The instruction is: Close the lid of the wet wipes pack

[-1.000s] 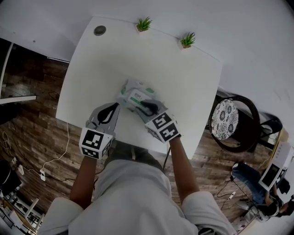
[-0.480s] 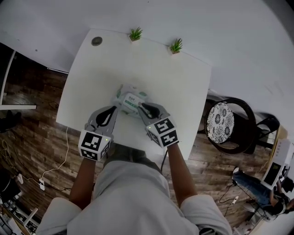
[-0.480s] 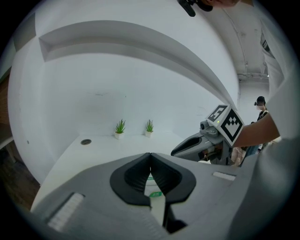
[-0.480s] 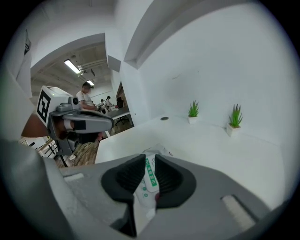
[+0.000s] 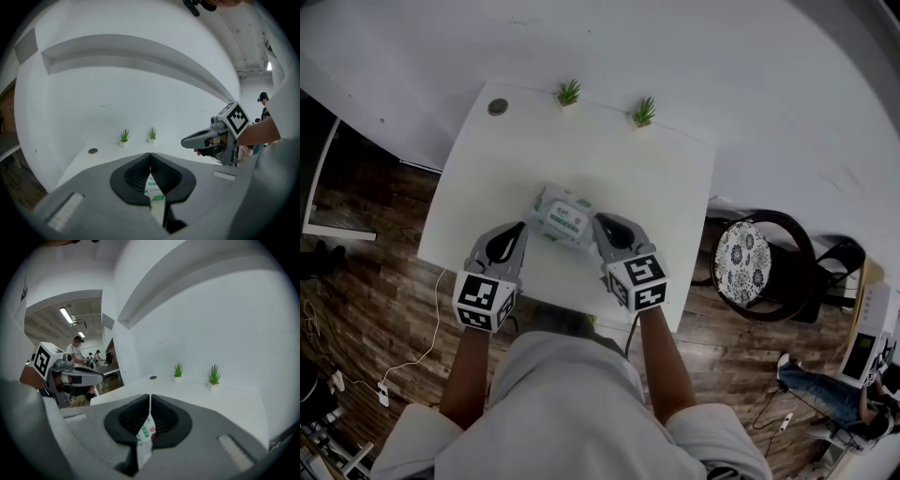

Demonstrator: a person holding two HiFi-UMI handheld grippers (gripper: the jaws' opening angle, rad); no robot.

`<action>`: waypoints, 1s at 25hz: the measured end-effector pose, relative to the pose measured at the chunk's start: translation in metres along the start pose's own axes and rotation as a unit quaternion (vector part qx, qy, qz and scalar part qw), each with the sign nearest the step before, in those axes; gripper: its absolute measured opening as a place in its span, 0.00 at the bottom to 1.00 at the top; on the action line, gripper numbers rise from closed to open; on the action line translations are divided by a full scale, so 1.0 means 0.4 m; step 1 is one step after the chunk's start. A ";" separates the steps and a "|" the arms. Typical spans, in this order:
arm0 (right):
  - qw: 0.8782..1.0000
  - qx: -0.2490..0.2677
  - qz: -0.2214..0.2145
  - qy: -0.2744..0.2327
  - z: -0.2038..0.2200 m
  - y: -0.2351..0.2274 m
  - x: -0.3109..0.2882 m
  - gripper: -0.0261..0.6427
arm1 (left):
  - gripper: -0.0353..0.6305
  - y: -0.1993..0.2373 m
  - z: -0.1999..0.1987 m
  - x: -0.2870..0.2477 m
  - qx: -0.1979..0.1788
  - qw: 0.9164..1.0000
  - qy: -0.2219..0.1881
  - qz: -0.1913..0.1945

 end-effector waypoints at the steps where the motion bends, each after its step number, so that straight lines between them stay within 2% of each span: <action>1: 1.000 0.001 0.002 -0.006 -0.006 0.002 0.012 0.06 | 0.07 -0.001 -0.006 0.007 -0.002 1.000 -0.002 -0.002; 12: 0.997 -0.002 0.046 -0.062 -0.053 -0.015 0.136 0.05 | 0.07 -0.017 -0.107 0.053 -0.032 0.998 -0.049 -0.014; 25: 0.986 -0.007 0.124 -0.113 -0.103 -0.088 0.310 0.05 | 0.07 -0.018 -0.215 0.086 -0.056 0.993 -0.096 -0.033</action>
Point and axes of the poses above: the fingertips, and each gripper's own axes: x backward along the fingers, y to its left, z out of its underside, the point moved 2 cm from there along x, backward along the fingers, and after that the axes turned 9 degrees about -x, right-handed, at the moved point
